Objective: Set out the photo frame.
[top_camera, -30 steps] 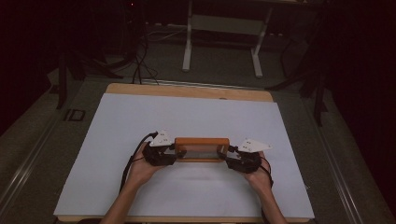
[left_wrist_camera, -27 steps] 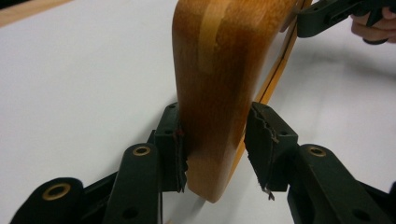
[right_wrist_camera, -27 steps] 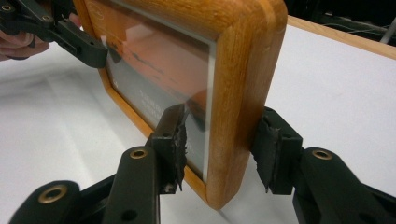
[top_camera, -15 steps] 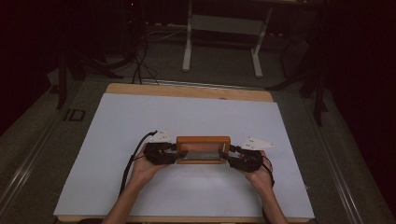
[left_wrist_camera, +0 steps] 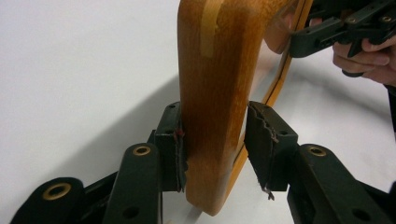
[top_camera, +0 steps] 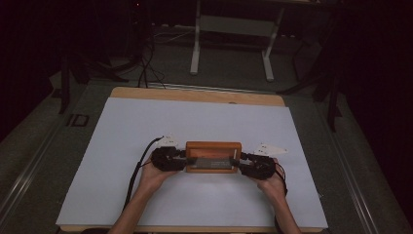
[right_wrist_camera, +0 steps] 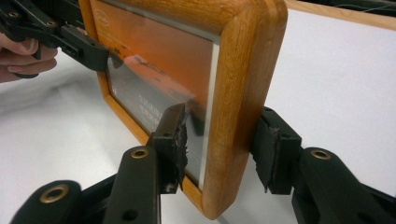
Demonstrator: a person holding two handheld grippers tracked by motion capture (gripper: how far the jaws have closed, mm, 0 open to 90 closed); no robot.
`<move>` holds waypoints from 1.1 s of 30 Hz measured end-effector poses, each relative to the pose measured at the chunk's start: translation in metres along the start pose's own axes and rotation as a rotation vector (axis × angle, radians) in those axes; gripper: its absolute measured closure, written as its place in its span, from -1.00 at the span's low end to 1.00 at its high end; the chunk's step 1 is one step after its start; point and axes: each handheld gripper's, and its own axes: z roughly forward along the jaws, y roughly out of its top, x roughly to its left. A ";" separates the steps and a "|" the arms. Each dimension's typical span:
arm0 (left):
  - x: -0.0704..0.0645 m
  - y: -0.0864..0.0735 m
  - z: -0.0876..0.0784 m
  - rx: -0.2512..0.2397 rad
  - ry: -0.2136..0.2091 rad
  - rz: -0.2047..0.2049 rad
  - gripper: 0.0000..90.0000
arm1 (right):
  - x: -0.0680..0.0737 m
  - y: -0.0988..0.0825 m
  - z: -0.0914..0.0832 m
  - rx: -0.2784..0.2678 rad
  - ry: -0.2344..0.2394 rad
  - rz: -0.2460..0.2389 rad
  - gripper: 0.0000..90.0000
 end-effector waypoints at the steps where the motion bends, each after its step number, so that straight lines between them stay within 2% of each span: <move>1: 0.000 0.000 0.000 0.000 -0.001 -0.004 0.33 | 0.000 0.000 0.000 0.002 0.003 0.003 0.28; 15: 0.006 -0.005 0.005 0.019 -0.025 -0.066 0.32 | -0.003 -0.005 0.004 0.041 0.016 0.034 0.28; 33: 0.008 -0.007 0.007 0.018 -0.027 -0.093 0.34 | -0.010 -0.008 0.008 0.041 0.035 0.064 0.27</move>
